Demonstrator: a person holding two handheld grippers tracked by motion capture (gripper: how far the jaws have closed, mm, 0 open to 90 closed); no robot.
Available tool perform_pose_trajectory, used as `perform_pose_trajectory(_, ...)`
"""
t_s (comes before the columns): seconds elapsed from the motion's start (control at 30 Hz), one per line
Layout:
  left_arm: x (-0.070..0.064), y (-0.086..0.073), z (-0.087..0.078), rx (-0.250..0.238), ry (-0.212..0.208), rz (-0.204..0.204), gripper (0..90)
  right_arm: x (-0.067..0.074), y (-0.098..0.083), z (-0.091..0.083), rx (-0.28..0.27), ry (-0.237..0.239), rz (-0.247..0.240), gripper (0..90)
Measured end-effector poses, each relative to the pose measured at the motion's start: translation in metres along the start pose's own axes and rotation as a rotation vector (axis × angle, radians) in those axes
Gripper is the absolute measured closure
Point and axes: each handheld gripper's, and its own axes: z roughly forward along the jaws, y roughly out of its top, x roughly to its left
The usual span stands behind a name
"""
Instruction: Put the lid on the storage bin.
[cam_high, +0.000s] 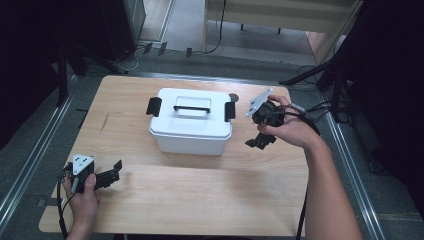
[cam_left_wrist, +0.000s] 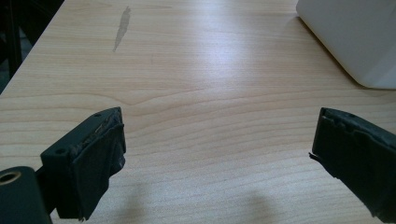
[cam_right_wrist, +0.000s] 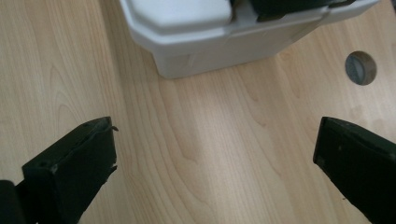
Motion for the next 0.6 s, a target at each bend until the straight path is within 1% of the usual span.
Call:
perform_pose_trajectory(0.13, 0.000, 0.000, 0.000, -0.003, -0.001, -0.001, 3.1, 0.007, -0.013, 0.013, 0.001, 0.005, 0.010, 0.0)
perform_pose_trajectory(0.17, 0.000, 0.000, 0.000, -0.003, -0.001, -0.002, 3.1, 0.009, -0.015, 0.015, 0.009, 0.007, 0.020, 0.0)
perform_pose_trajectory(0.2, 0.000, 0.000, 0.000, -0.003, -0.001, -0.001, 3.1, 0.010, -0.017, 0.018, 0.009, 0.005, 0.014, 0.0)
perform_pose_trajectory(0.37, 0.000, 0.000, 0.000, 0.000, -0.001, 0.003, 3.1, 0.019, -0.031, 0.028, 0.018, 0.006, 0.025, 0.0)
perform_pose_trajectory(0.4, 0.000, 0.000, 0.000, 0.000, -0.002, 0.002, 3.1, 0.019, -0.033, 0.030, 0.015, 0.001, 0.018, 0.0)
perform_pose_trajectory(0.43, 0.000, 0.000, 0.000, 0.000, -0.002, 0.003, 3.1, 0.021, -0.036, 0.032, 0.018, -0.008, 0.022, 0.0)
perform_pose_trajectory(0.47, 0.000, 0.000, 0.000, 0.000, -0.001, 0.003, 3.1, 0.023, -0.039, 0.033, 0.020, -0.005, 0.032, 0.0)
perform_pose_trajectory(0.6, -0.001, 0.000, 0.000, 0.001, 0.000, 0.005, 3.1, 0.029, -0.053, 0.041, 0.027, -0.021, 0.041, 0.0)
